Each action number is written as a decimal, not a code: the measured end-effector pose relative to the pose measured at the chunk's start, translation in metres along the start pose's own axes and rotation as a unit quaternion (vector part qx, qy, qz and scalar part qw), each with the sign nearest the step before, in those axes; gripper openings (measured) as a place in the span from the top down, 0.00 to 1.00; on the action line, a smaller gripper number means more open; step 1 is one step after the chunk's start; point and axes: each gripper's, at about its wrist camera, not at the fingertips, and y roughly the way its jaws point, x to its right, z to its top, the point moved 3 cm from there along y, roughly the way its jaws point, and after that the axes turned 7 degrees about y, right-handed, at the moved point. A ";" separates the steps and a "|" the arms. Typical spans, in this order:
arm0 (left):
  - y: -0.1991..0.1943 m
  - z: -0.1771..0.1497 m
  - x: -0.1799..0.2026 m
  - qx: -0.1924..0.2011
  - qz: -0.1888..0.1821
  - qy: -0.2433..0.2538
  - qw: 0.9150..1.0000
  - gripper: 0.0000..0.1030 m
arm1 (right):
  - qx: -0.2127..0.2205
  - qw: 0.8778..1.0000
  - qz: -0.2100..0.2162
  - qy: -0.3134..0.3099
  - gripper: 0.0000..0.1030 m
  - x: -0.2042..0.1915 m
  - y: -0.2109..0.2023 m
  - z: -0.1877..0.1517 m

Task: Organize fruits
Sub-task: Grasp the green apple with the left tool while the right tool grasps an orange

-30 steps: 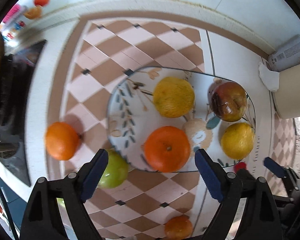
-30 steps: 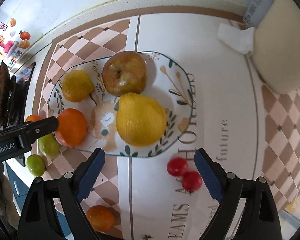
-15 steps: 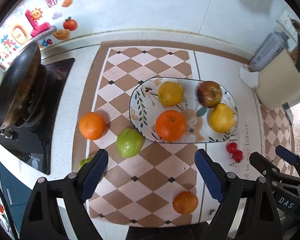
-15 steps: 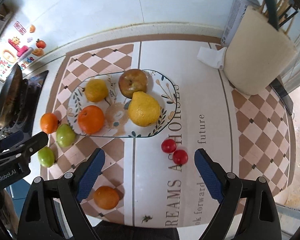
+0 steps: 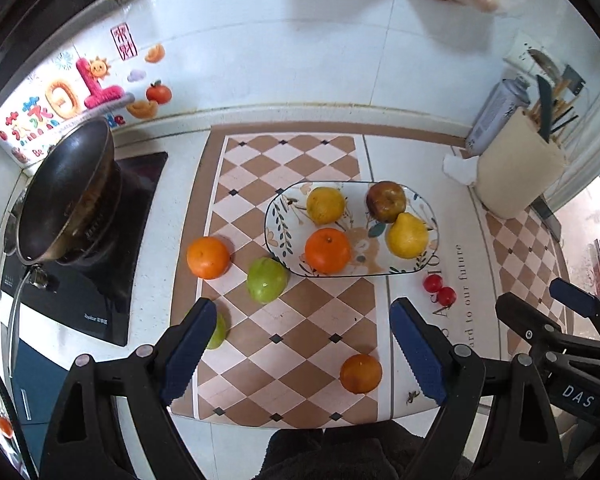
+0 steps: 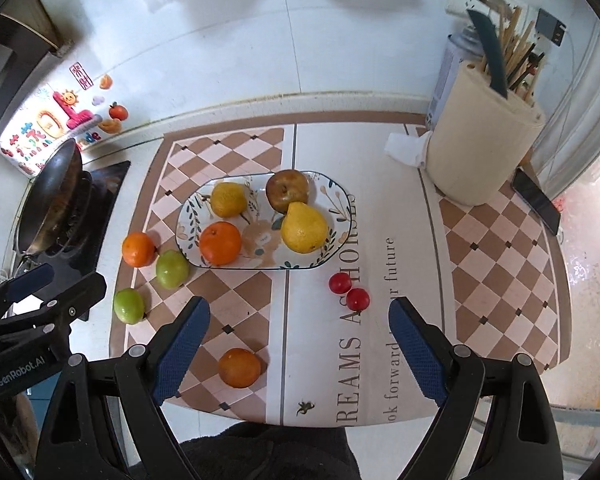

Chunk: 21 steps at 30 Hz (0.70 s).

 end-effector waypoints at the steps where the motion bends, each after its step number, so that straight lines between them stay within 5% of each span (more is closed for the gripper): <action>1: -0.004 -0.001 0.001 0.003 -0.002 0.000 1.000 0.14 | 0.002 1.000 0.001 -0.001 0.10 -0.001 -0.004 -0.001; 13: -0.021 -0.007 -0.002 0.018 -0.017 -0.016 1.000 0.14 | 0.007 1.000 0.020 0.009 0.10 -0.004 -0.019 -0.006; 17: -0.011 -0.008 -0.011 0.016 0.005 -0.016 1.000 0.01 | -0.038 0.998 0.045 0.024 0.10 -0.004 0.012 -0.012; 21: 0.010 -0.020 -0.034 -0.005 0.038 -0.034 0.999 0.01 | -0.125 0.989 0.070 0.034 0.10 -0.009 0.076 -0.031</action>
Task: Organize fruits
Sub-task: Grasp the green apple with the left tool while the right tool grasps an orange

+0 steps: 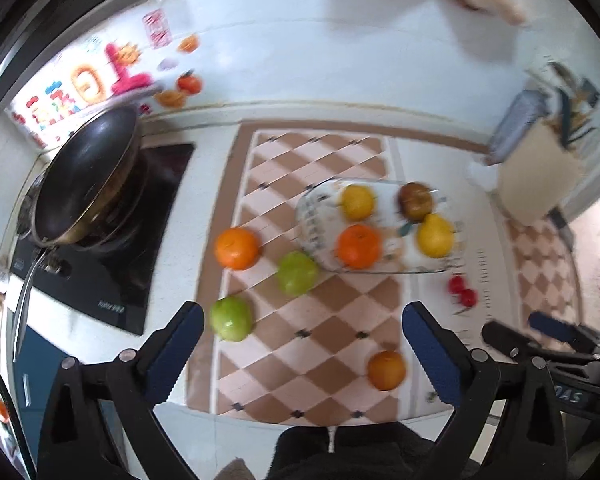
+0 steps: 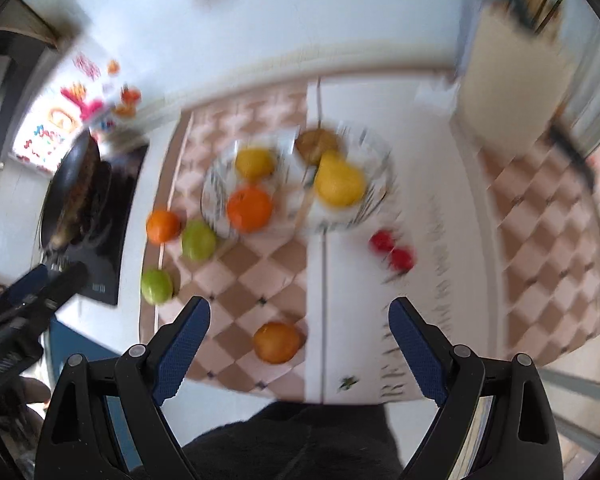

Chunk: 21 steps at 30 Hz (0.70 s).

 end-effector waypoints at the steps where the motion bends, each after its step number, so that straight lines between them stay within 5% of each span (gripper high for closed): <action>1: 0.010 -0.005 -0.008 -0.014 0.012 -0.006 1.000 0.01 | -0.027 1.000 0.004 0.003 0.10 0.000 0.020 -0.003; 8: 0.062 -0.030 -0.050 -0.083 0.051 -0.047 0.994 0.01 | -0.152 0.988 -0.007 -0.015 0.10 -0.009 0.131 -0.033; 16: 0.105 -0.039 -0.066 -0.134 0.048 -0.074 0.987 0.01 | -0.187 0.980 -0.024 -0.060 0.43 -0.020 0.169 -0.050; 21: 0.142 -0.038 -0.080 -0.173 -0.002 -0.112 0.979 0.01 | -0.162 0.984 -0.033 -0.068 0.43 -0.017 0.158 -0.036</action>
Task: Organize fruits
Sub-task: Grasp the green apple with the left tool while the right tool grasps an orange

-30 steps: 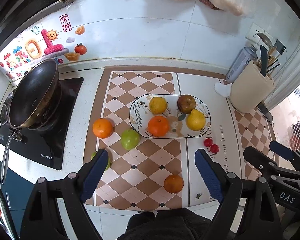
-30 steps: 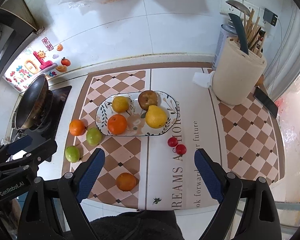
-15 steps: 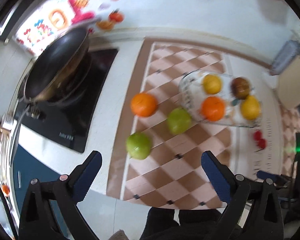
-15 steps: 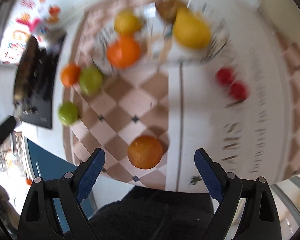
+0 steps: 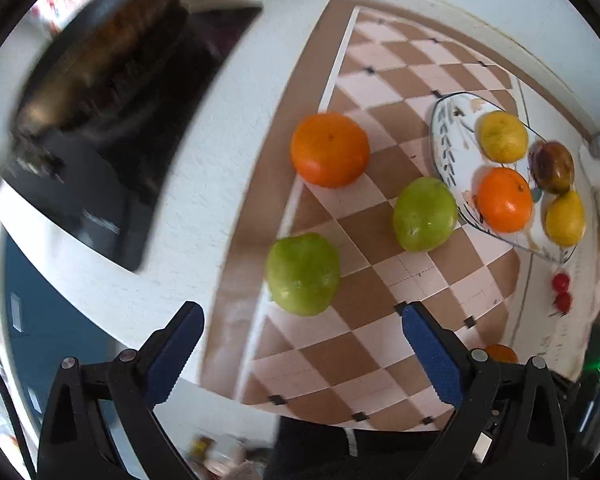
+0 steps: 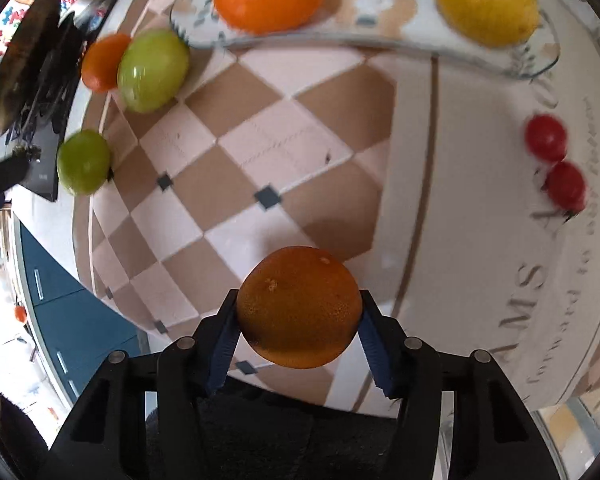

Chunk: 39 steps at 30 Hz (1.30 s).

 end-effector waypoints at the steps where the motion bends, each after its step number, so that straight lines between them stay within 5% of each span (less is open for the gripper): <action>1: 0.007 0.003 -0.004 -0.010 -0.018 -0.013 1.000 0.01 | 0.005 1.000 0.002 0.005 0.43 0.004 -0.004 0.004; 10: 0.068 0.020 -0.014 -0.086 -0.065 -0.050 0.993 0.04 | 0.006 0.999 0.013 0.041 0.43 0.037 -0.017 0.034; 12: 0.076 0.021 -0.011 -0.091 -0.056 -0.041 0.993 0.33 | 0.003 0.999 0.016 0.042 0.43 0.040 -0.014 0.036; 14: 0.082 0.019 -0.008 -0.094 -0.046 -0.033 0.994 0.49 | 0.002 0.999 0.020 0.046 0.43 0.045 -0.013 0.040; 20: 0.075 0.000 0.011 -0.077 -0.058 -0.041 0.994 0.49 | 0.002 0.998 0.026 0.056 0.43 0.051 -0.010 0.040; 29: 0.068 -0.019 0.088 -0.068 -0.076 0.031 0.994 0.49 | -0.002 0.997 0.037 0.064 0.39 0.059 -0.012 0.043; 39: 0.075 -0.027 0.111 -0.072 -0.074 0.051 0.993 0.49 | 0.015 0.999 0.028 0.043 0.43 0.057 -0.018 0.033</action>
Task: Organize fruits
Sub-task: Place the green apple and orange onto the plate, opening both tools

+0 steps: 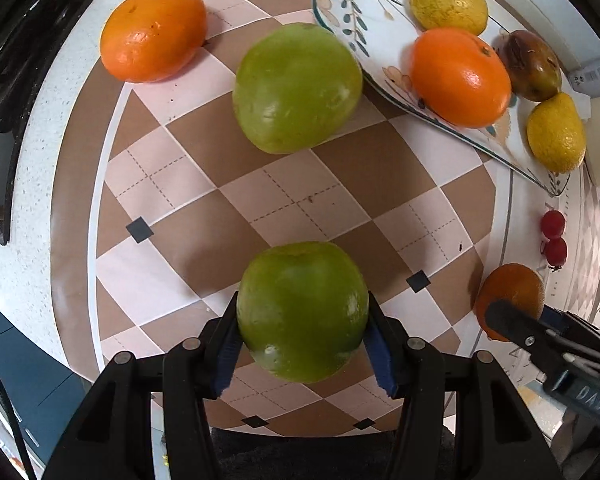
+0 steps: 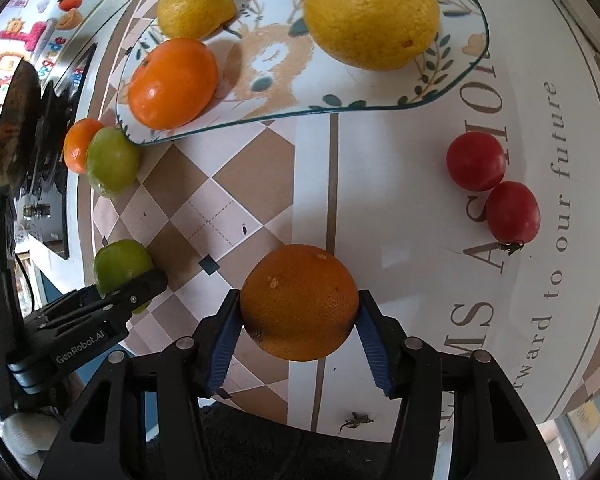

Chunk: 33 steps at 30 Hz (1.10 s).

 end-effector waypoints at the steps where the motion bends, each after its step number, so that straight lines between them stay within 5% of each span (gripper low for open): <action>1: 0.000 -0.008 0.006 0.002 0.000 0.001 1.000 0.49 | 0.002 1.000 0.002 0.000 0.43 -0.001 -0.001 -0.001; 6: -0.029 0.008 0.021 0.030 -0.032 0.006 0.999 0.49 | 0.040 0.999 0.033 0.007 0.44 -0.008 -0.036 0.012; 13: -0.092 0.076 0.035 0.081 -0.054 0.025 0.995 0.49 | 0.095 0.994 0.055 0.012 0.44 -0.034 -0.087 0.088; 19: -0.082 0.147 0.012 0.051 -0.035 0.023 0.998 0.49 | 0.089 0.996 0.024 -0.005 0.44 -0.052 -0.082 0.136; 27: -0.050 0.165 -0.005 -0.004 -0.041 0.017 0.999 0.49 | 0.069 0.997 0.013 0.011 0.41 -0.053 -0.056 0.151; 29: -0.042 0.166 -0.008 -0.018 -0.056 0.004 0.998 0.49 | 0.072 0.997 0.014 0.013 0.33 -0.051 -0.059 0.149; 33: -0.045 0.170 -0.016 -0.011 -0.081 -0.013 0.997 0.12 | 0.082 0.996 0.008 0.015 0.21 -0.047 -0.071 0.145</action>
